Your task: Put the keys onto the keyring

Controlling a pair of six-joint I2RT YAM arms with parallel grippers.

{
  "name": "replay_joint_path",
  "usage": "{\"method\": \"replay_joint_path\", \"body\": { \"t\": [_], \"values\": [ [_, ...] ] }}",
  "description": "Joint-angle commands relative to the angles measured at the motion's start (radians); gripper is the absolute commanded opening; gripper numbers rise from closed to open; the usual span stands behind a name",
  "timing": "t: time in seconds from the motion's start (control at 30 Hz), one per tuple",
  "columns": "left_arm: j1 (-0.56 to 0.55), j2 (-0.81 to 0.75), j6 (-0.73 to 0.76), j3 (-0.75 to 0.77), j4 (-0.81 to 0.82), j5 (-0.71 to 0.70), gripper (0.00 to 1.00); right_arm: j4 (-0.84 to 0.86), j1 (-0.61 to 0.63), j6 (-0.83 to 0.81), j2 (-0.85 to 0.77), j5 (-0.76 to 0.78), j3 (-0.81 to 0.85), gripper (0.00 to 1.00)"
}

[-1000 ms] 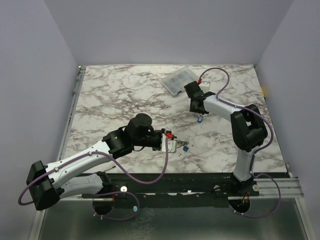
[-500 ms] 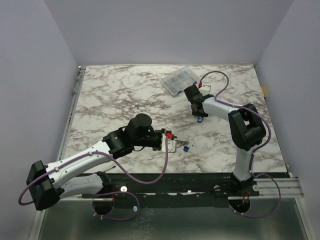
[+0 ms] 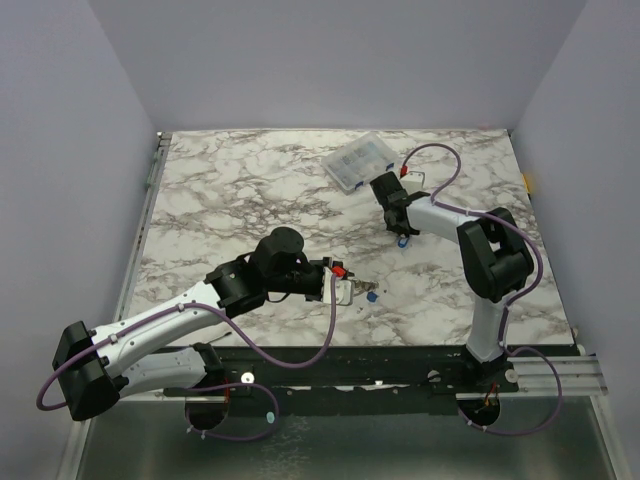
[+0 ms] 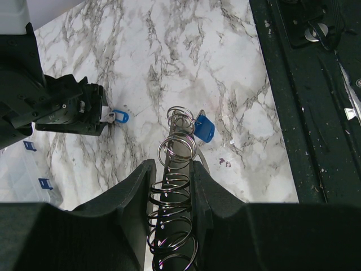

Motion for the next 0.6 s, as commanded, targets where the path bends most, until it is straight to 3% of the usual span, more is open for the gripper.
{"method": "replay_joint_path", "body": {
  "t": [0.0,0.37,0.57],
  "values": [
    [0.004,-0.015,-0.009,-0.005,0.032,0.02,0.0,-0.005,-0.017,0.007,-0.026,0.06,-0.023,0.46],
    [0.005,-0.017,-0.01,-0.007,0.033,0.02,0.0,0.008,-0.019,0.025,-0.018,0.039,-0.055,0.36],
    [0.005,-0.016,-0.012,-0.006,0.034,0.019,0.0,0.024,-0.019,0.026,-0.014,0.047,-0.067,0.19]
  ]
}}
